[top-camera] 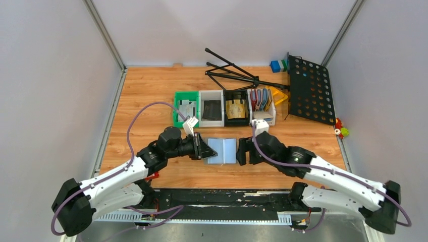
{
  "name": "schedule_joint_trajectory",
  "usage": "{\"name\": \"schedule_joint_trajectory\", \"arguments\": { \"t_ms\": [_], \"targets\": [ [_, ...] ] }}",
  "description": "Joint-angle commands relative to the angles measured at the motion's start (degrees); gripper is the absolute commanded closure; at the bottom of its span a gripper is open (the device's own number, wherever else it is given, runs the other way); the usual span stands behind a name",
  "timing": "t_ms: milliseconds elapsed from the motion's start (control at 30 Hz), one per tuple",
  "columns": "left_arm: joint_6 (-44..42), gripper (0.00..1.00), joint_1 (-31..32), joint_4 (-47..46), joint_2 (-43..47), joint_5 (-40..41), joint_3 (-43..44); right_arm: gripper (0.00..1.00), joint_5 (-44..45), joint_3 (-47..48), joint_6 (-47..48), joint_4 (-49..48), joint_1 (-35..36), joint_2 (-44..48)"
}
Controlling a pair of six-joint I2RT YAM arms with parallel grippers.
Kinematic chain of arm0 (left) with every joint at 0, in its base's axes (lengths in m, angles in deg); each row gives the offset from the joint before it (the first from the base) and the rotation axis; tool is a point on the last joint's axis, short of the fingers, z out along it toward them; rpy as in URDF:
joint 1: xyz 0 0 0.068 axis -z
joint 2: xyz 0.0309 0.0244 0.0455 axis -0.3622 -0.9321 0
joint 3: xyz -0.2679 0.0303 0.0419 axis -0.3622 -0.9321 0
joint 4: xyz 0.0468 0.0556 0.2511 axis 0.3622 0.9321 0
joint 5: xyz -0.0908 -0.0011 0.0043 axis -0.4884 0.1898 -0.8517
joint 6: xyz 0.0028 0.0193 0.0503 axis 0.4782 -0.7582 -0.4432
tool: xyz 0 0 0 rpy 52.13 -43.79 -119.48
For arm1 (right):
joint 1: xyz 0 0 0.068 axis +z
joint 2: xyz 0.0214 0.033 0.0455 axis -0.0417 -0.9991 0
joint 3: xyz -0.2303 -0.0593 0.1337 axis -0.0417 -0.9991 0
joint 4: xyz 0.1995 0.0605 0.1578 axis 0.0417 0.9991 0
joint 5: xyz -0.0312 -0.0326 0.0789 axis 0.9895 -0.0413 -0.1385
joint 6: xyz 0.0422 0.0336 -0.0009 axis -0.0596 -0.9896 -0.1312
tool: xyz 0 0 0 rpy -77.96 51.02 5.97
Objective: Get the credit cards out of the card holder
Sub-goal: Place the card holder at the center of the board.
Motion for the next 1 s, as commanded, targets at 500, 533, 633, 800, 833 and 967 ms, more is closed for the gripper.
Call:
{"name": "schedule_joint_trajectory", "arguments": {
  "t_ms": [500,533,633,800,833,967],
  "targets": [
    [-11.8,0.72,-1.5,13.2,-8.4,5.1,4.8,0.27,-10.9,-16.7,-2.4,-19.6,-12.6,3.8],
    [-14.9,0.71,-1.5,16.7,-9.8,6.5,6.6,0.28,-10.8,-16.8,-2.2,-20.0,-12.6,3.0],
    [-19.5,0.64,-1.5,25.1,-14.4,12.1,11.2,0.31,-10.8,-16.9,-2.0,-20.7,-12.5,1.4],
    [-21.9,0.43,-1.4,27.6,-18.8,10.6,14.6,0.34,-11.3,-17.6,-1.6,-21.5,-12.5,1.7],
    [-21.7,0.42,-1.4,26.2,-18.7,8.9,14.3,0.35,-11.4,-17.6,-1.6,-21.5,-12.6,1.9],
    [-19.3,0.44,-1.4,18.6,-18.6,1.7,11.8,0.36,-12.2,-17.5,-1.4,-21.4,-12.7,2.2]
  ]
}}
